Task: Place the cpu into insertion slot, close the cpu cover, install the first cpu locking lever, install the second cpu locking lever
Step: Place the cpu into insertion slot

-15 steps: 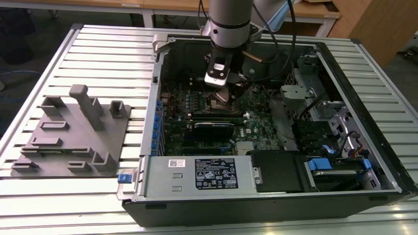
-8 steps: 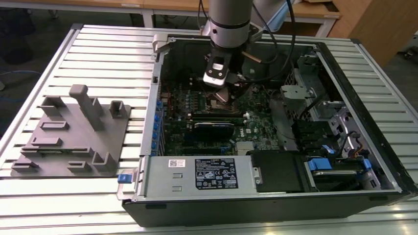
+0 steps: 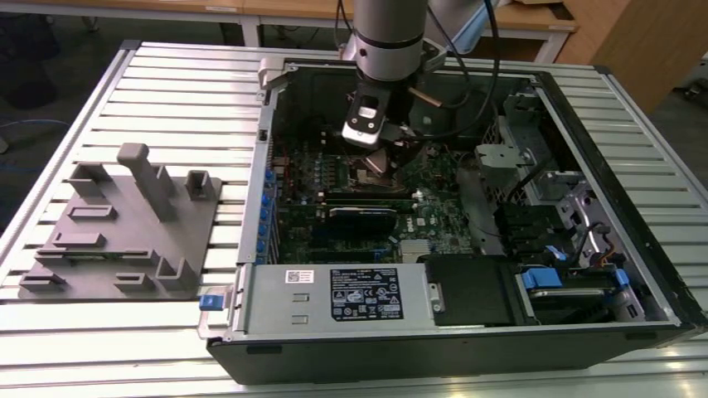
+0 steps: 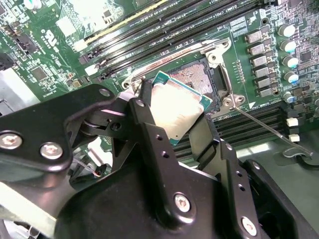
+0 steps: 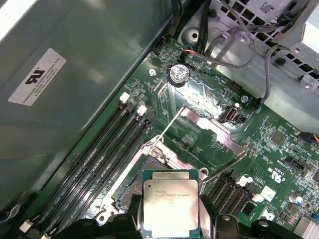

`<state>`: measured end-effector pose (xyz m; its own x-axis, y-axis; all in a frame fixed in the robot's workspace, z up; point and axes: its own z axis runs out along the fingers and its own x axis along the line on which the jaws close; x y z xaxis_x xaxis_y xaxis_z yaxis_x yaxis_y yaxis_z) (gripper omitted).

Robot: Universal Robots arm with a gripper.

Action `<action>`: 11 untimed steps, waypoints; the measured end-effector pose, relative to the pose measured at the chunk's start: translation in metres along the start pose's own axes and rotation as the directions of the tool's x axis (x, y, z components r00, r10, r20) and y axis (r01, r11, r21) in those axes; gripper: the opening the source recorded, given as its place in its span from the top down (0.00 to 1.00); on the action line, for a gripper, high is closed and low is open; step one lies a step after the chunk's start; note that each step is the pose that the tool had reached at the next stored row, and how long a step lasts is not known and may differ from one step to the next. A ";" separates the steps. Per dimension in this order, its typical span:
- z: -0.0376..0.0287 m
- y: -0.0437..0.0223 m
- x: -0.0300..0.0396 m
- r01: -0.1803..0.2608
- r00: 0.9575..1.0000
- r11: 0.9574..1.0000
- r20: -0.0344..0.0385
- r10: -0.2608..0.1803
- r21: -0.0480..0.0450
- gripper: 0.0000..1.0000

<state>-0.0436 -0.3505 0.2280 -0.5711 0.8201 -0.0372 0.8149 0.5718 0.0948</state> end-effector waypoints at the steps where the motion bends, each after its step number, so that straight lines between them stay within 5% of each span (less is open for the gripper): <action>1: 0.0000 0.0000 0.0000 -0.003 1.000 1.000 0.000 0.003 0.000 0.46; 11: 0.0000 0.0000 0.0000 -0.021 1.000 1.000 0.002 0.021 0.001 0.46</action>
<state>-0.0436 -0.3505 0.2280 -0.5539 0.8318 -0.0372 0.8266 0.5547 0.0948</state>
